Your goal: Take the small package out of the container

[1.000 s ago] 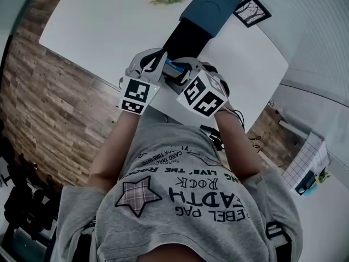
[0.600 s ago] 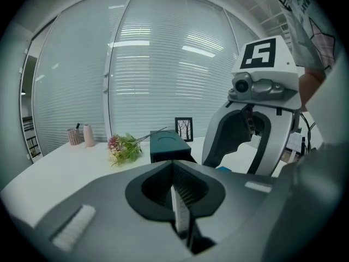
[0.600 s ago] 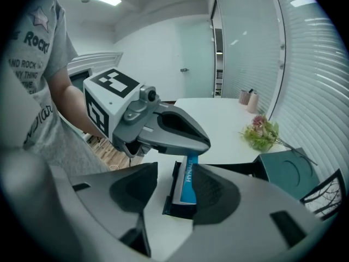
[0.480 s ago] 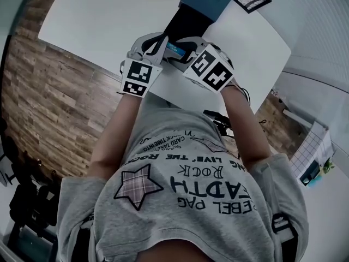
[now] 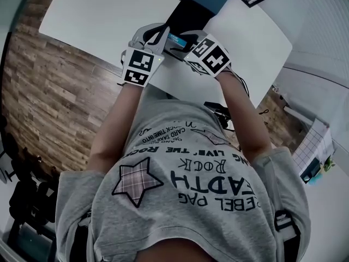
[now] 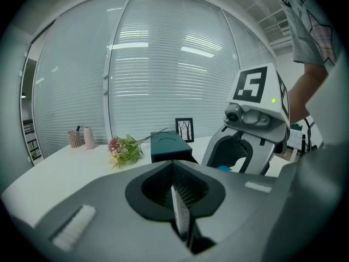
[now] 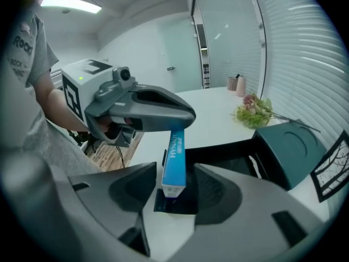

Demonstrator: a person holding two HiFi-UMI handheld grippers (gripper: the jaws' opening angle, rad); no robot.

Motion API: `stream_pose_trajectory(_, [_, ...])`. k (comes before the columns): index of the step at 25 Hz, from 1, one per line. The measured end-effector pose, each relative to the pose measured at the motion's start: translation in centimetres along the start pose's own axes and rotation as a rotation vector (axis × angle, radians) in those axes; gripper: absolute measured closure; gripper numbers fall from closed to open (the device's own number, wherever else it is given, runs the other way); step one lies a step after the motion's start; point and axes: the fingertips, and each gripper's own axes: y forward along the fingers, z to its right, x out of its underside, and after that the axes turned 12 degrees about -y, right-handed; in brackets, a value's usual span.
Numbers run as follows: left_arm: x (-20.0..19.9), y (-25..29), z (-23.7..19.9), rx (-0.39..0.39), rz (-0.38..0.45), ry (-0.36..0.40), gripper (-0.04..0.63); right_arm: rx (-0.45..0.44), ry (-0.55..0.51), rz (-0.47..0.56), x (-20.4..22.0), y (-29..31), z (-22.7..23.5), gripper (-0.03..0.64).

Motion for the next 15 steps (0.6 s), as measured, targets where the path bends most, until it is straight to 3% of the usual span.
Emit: stream_pose_trajectory(15, [0.0, 0.5, 0.4, -0.005, 0.008, 0.004, 0.585, 0.001, 0.098, 0.021, 1.3, 2.4, 0.1, 0.411])
